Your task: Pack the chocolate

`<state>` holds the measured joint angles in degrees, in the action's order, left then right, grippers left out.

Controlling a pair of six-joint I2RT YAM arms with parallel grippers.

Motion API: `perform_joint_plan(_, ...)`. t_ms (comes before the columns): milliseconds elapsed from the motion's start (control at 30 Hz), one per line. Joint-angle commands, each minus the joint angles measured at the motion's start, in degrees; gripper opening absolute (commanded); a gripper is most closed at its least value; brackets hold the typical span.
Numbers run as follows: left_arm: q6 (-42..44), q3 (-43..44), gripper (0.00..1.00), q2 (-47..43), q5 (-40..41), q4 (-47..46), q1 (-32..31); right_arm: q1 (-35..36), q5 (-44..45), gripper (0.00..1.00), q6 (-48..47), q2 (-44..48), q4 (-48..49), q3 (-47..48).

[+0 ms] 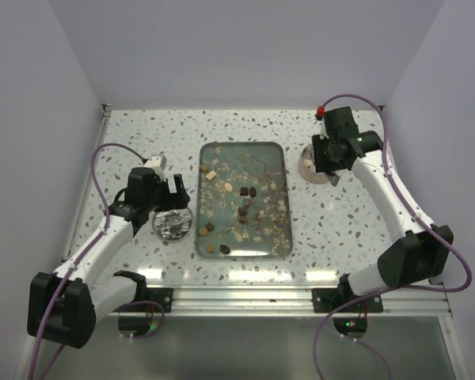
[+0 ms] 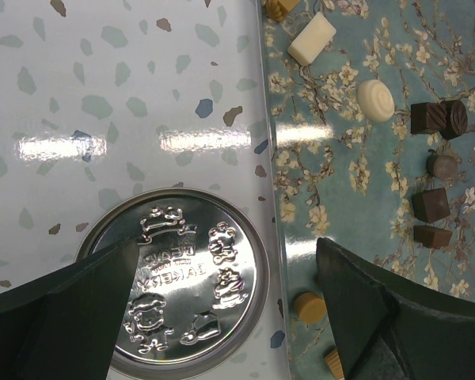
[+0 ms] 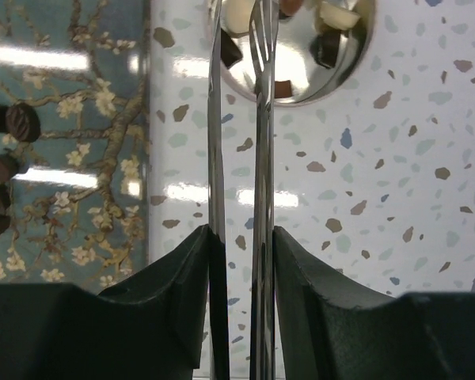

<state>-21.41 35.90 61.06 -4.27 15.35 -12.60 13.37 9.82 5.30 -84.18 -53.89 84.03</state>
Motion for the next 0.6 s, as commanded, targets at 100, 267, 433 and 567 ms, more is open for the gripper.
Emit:
perform_joint_plan(100, 1.37, 1.72, 1.00, -0.06, -0.47, -2.08, 0.21, 13.16, -2.09, 0.38, 6.72, 2.01, 1.07, -2.03)
perform_joint_plan(267, 1.37, 1.72, 1.00, 0.03, -0.47, -1.82, 0.21, 23.17, -1.21, 0.38, 11.13, -0.10, 2.65, -2.99)
perform_joint_plan(433, 1.11, 1.72, 1.00, 0.03, -0.47, -1.91, 0.21, 26.97, 0.02, 0.39, 13.15, -3.18, 3.00, -2.82)
perform_joint_plan(567, 1.19, 1.45, 1.00, -0.32, -0.21, -1.82, 0.21, 28.82, 0.98, 0.40, 13.07, -5.20, 2.82, -2.38)
